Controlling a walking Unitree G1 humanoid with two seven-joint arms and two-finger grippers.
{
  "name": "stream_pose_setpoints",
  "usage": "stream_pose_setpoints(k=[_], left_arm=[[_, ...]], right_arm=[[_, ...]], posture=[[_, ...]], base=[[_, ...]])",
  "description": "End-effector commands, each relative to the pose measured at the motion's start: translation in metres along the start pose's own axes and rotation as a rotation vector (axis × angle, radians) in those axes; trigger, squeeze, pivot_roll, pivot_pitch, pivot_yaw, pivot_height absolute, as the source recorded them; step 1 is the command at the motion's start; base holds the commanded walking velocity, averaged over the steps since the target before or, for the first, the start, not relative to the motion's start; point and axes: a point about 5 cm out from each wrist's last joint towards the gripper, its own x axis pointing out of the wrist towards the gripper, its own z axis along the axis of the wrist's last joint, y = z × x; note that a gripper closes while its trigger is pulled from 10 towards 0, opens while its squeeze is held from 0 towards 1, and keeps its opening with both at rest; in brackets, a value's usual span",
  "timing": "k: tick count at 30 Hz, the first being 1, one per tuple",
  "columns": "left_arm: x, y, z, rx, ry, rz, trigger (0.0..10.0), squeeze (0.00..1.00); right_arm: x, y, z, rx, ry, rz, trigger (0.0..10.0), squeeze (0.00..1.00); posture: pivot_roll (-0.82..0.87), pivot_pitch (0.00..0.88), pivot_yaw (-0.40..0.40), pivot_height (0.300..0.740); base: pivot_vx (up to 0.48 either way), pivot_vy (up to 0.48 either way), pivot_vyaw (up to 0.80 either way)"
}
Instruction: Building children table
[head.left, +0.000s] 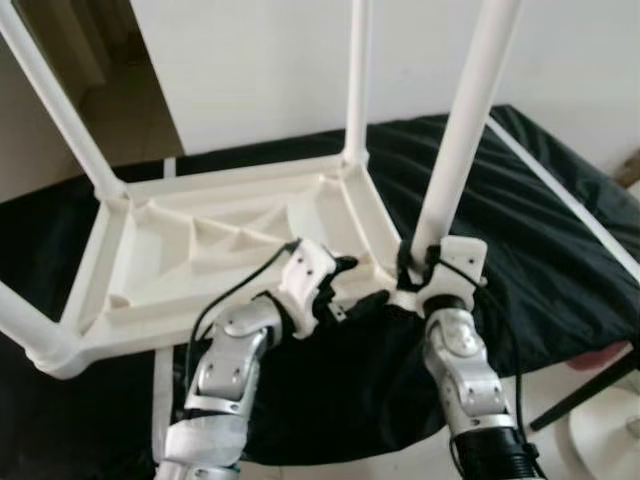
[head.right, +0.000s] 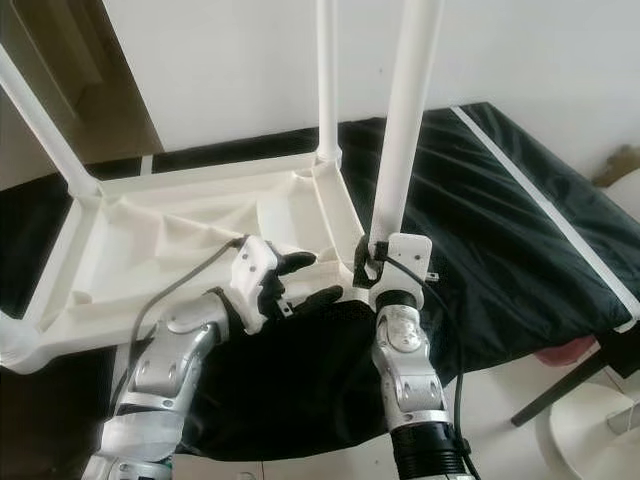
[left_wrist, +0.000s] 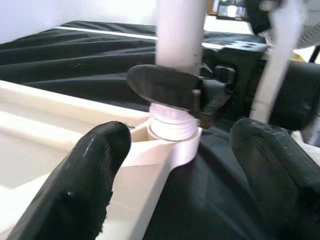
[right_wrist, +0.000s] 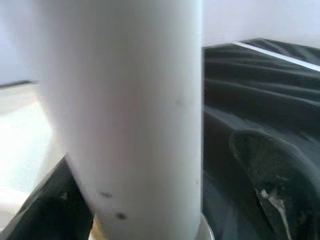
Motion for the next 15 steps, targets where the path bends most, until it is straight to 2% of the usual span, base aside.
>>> stream_pose_setpoints(k=[1,3,7,8,9,10,12,15], left_arm=[[-0.008,0.019,0.001,0.006,-0.004,0.373,10.0,0.00],[-0.009,0.019,0.002,0.000,-0.011,0.374,10.0,0.00],[-0.012,0.018,0.006,0.048,-0.027,0.359,10.0,0.00],[-0.015,0.016,0.008,0.028,-0.055,0.305,10.0,0.00],[-0.015,0.016,0.008,0.028,-0.055,0.305,10.0,0.00],[-0.018,0.014,0.010,0.026,-0.075,0.259,10.0,0.00],[-0.021,0.011,0.011,0.000,-0.092,0.183,10.0,0.00],[-0.022,0.010,0.010,-0.005,-0.078,0.165,10.0,0.00]], right_arm=[[-0.001,-0.006,0.004,0.016,-0.029,0.009,10.0,1.00],[-0.001,-0.011,0.005,0.015,-0.043,0.021,10.0,1.00],[-0.002,-0.023,0.008,0.022,-0.058,0.118,10.0,1.00],[-0.002,-0.024,0.009,0.009,-0.064,0.172,10.0,1.00],[-0.002,-0.024,0.009,0.009,-0.064,0.172,10.0,1.00],[-0.002,-0.026,0.010,-0.004,-0.068,0.233,10.0,0.00],[-0.001,-0.028,0.011,-0.011,-0.063,0.329,10.0,0.00],[0.000,-0.029,0.011,-0.033,-0.058,0.382,10.0,0.00]], posture=[[0.01,0.000,0.046,0.740],[0.01,0.000,0.046,0.740],[0.01,0.000,0.056,0.740],[0.00,0.000,0.068,0.740],[0.00,0.000,0.068,0.740],[0.00,0.001,0.071,0.740],[0.00,0.004,0.071,0.740],[0.01,0.003,0.072,0.740]], base=[[0.000,0.000,0.00],[0.000,0.000,0.00],[0.000,0.000,0.00],[0.000,0.000,0.00],[0.000,0.000,0.00],[0.000,0.000,0.00],[0.000,0.000,0.00],[0.000,0.000,0.00]])
